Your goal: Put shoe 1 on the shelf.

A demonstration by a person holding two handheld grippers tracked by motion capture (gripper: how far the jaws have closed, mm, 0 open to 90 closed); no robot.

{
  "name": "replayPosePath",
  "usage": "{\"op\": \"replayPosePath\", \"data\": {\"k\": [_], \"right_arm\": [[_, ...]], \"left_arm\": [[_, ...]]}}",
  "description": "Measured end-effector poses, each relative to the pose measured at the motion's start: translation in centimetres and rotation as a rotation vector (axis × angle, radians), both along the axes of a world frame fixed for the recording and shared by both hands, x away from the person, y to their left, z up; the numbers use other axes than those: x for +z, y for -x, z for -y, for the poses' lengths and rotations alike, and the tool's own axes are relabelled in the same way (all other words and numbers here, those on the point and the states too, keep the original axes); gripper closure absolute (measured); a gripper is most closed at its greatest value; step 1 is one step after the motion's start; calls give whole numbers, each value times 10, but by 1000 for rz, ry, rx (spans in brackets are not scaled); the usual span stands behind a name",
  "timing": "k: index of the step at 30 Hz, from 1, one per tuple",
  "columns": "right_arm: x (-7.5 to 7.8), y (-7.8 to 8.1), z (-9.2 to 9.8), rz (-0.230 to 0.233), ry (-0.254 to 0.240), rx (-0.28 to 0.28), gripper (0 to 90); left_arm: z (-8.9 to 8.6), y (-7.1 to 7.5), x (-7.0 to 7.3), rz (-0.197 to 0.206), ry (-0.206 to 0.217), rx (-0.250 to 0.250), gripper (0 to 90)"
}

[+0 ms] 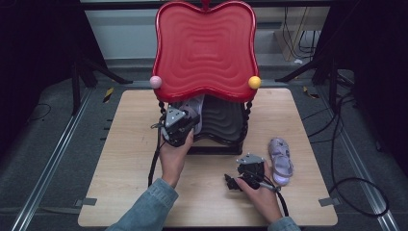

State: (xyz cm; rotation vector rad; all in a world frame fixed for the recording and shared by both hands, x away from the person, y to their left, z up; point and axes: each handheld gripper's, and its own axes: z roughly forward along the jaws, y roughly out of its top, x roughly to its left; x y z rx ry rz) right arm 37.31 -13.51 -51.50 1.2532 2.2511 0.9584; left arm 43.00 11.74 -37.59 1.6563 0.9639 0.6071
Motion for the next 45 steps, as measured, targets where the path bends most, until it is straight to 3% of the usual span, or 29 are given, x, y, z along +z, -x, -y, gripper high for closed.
{"op": "replayPosePath", "data": {"k": [9,11,15,36,45], "right_arm": [[0,0,0,1,1,1,4],[0,0,0,1,2,1,4],[0,0,0,1,1,1,4],[0,0,0,3,1,4,4],[0,0,0,2,2,5,5]], "left_arm": [[-2,-8,-6,0,-10,46,862],[-1,-10,-7,-18,12,45,862],[-2,-14,-10,-30,1,61,862],[19,-25,-14,-64,11,86,849],[27,-30,-17,-87,-5,81,811]]}}
